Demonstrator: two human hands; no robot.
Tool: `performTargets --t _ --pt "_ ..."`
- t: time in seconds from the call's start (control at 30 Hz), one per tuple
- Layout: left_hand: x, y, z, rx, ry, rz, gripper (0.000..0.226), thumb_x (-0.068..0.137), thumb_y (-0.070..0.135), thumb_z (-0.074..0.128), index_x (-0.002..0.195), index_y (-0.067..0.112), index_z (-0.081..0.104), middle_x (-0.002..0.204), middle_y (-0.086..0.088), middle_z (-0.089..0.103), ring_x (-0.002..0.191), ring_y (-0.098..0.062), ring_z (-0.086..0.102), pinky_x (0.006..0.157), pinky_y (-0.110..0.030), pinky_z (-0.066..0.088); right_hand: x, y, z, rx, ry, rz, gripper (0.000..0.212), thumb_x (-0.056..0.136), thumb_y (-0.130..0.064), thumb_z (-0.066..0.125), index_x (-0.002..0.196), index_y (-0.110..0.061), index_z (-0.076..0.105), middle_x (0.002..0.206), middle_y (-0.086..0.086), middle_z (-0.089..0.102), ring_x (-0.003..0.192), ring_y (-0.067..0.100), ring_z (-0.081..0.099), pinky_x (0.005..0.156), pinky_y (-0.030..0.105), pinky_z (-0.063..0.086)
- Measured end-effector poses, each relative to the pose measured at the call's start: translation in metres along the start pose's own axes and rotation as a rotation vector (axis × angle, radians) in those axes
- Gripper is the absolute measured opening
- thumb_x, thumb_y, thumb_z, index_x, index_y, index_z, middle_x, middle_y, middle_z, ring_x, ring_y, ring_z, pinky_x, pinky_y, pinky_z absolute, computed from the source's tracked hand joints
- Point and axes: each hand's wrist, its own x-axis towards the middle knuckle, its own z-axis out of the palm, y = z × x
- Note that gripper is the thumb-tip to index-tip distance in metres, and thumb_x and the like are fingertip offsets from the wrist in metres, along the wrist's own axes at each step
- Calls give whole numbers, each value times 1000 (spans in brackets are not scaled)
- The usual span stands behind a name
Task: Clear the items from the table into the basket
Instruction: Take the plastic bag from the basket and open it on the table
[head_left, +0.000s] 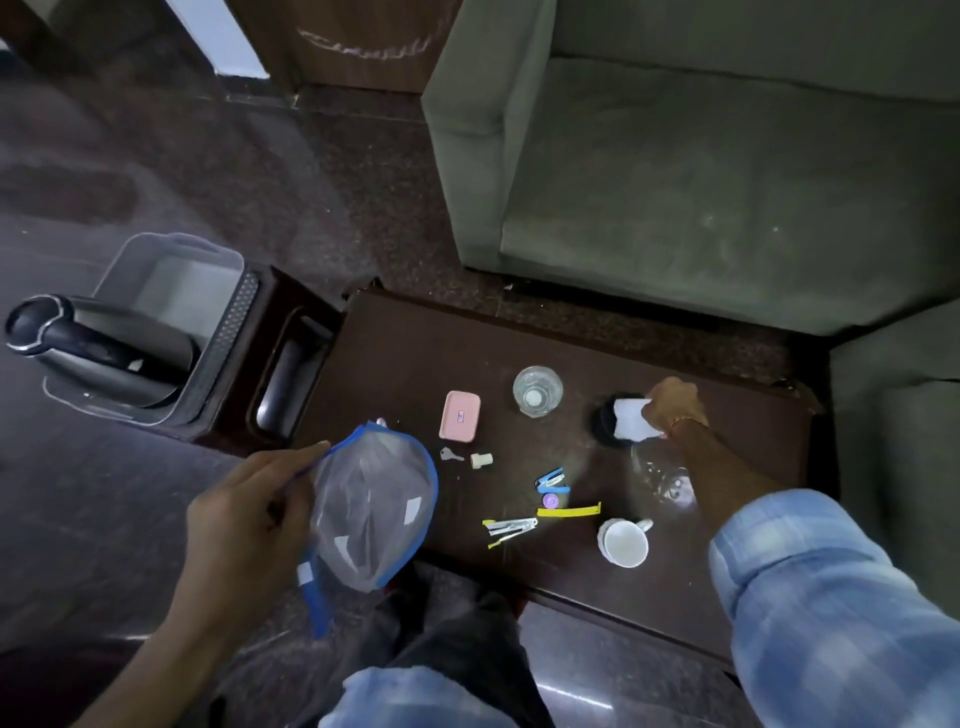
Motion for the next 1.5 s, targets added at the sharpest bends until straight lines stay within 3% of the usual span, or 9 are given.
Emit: performTargets --t 0.13,0.3,0.57,0.7,0.93,1.1,1.27,1.43,1.5 --pt "-15 -3 6 33 -23 3 37 79 -15 67 105 11 74 93 0 70 68 14 58 64 3 40 12 -2 11 -51 55 -14 40 84 -5 61 124 1 61 132 27 54 119 43 56 97 44 49" --pt "-25 -4 16 47 -79 47 38 76 -18 68 105 5 74 95 2 67 72 23 54 68 5 41 14 2 20 -132 96 -117 39 83 -5 66 119 4 56 124 29 57 113 46 58 90 45 51" --pt "-22 -3 27 14 -30 94 40 75 -18 67 104 9 74 94 10 64 75 22 55 69 6 38 -11 13 19 173 259 -60 42 87 -9 64 121 7 47 119 33 58 109 47 59 87 45 52" --pt "-20 1 28 -44 -38 109 39 80 -13 65 108 13 73 93 12 64 74 11 60 64 3 39 -34 27 14 353 338 -94 51 84 -15 67 128 4 50 116 30 62 108 43 61 90 44 52" --pt "-12 -11 25 -111 -31 53 37 85 -3 64 114 19 71 97 16 62 76 11 61 67 1 42 -91 51 17 525 469 -67 29 84 -14 67 111 -3 65 101 18 73 96 30 69 90 24 46" --pt "-7 -28 22 -190 -2 70 35 86 -1 65 116 17 69 97 9 64 72 -9 63 67 -14 50 -146 56 25 601 501 -37 21 82 -16 69 102 -10 71 94 10 75 82 16 66 78 13 39" --pt "5 -41 21 -212 -21 88 34 86 1 65 116 17 70 99 10 65 69 -11 65 69 -19 52 -190 51 30 667 544 43 20 80 -17 71 99 -11 73 92 7 74 78 10 61 69 4 34" --pt "17 -56 19 -213 -55 117 33 87 2 64 116 17 69 99 8 67 73 -2 64 68 -1 44 -227 32 41 736 526 64 17 81 -16 71 97 -14 74 88 1 74 75 7 65 76 10 42" --pt "22 -65 16 -220 -64 111 33 88 3 63 117 19 69 97 12 65 77 5 62 68 3 41 -240 18 53 750 477 36 17 80 -12 71 96 -13 74 87 1 74 67 -6 62 71 -1 40"
